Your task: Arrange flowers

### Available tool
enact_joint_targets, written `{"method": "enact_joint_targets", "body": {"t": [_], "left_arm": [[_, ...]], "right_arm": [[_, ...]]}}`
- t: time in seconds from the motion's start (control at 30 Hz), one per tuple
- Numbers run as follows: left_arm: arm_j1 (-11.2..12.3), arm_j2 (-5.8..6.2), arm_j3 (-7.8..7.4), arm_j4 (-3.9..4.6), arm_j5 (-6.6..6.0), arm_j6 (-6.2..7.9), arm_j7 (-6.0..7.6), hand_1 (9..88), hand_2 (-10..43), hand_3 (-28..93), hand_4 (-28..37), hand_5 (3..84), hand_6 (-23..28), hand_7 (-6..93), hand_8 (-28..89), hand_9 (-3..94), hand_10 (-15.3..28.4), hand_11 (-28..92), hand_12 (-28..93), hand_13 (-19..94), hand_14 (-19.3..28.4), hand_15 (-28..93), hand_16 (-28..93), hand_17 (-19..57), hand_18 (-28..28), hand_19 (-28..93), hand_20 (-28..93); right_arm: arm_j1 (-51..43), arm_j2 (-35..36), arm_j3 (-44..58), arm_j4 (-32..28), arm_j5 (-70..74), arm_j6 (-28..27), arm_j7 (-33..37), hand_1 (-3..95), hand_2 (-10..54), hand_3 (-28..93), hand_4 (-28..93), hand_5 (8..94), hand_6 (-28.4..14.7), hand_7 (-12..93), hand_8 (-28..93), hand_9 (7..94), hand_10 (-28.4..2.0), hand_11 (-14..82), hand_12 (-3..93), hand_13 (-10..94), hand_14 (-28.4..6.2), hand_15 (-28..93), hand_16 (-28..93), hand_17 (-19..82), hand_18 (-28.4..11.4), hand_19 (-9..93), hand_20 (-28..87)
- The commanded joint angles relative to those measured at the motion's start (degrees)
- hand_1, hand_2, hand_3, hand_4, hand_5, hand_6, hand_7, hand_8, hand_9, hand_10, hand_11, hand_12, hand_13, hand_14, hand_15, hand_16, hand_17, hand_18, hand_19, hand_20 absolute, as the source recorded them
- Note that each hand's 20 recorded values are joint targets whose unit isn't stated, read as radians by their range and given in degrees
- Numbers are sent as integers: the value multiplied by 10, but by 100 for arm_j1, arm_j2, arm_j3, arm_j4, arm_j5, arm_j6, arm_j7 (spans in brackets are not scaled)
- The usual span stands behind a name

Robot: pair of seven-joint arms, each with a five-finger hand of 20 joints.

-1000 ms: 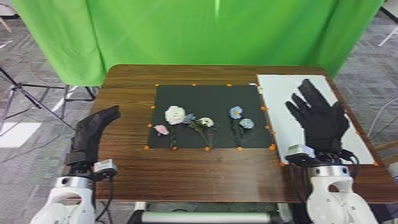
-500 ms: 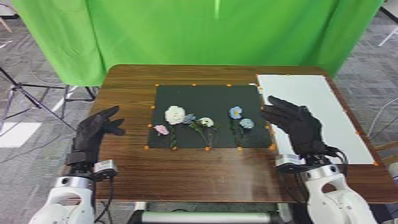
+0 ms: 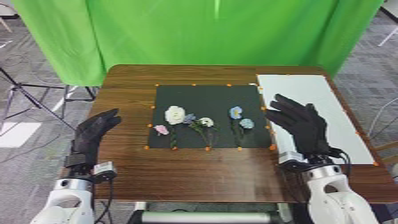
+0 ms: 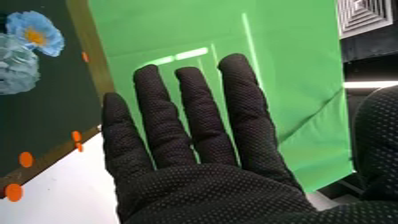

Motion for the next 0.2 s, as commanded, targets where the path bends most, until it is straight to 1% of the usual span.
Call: {"method": "enact_joint_targets", "body": {"t": [0.03,0.07,0.1,0.13,0.17,0.2], "left_arm": [[13,109,32,28,147,-28,-228,240,9,648,-238,456,38,151,-76,483,137,225,126,500,194,175,-32,189,172,237,222],[15,96,21,30,173,-40,-224,244,11,637,-229,459,38,143,-68,494,136,216,130,548,195,194,-47,241,193,324,216],[38,88,9,17,147,-23,-216,249,14,626,-222,463,37,136,-64,508,135,206,134,597,193,216,-59,292,210,473,104],[53,68,-6,17,119,-4,-198,253,17,615,-215,466,37,130,-61,523,133,199,135,653,186,239,-65,338,225,617,-38],[79,38,-36,1,102,-2,-214,255,18,610,-213,469,37,123,-53,532,133,195,138,681,182,249,-68,359,232,686,-117],[97,30,-42,-7,83,30,-209,258,20,605,-212,471,36,127,-59,545,133,195,136,709,178,262,-67,372,241,723,-149]], "right_arm": [[-347,-58,49,-142,352,481,337,8,139,616,-198,535,-14,96,-69,667,-179,138,200,480,-169,158,228,181,-193,131,325],[-376,-56,72,-142,466,425,352,6,142,612,-199,541,-15,97,-69,695,-181,162,205,502,-166,166,231,186,-193,140,330],[-387,-58,79,-124,529,380,341,5,144,610,-199,546,-15,98,-70,711,-180,176,208,519,-166,171,232,190,-193,145,332],[-374,-62,58,-100,549,397,320,4,144,610,-199,550,-15,98,-70,720,-180,183,210,533,-164,175,234,192,-192,146,333],[-372,-59,27,-107,515,487,311,6,140,613,-196,554,-14,99,-70,716,-181,184,209,540,-162,177,234,194,-191,146,334],[-329,-55,-7,-107,450,603,363,16,132,620,-192,555,-14,99,-71,704,-182,173,205,543,-162,175,233,196,-191,145,334]]}}
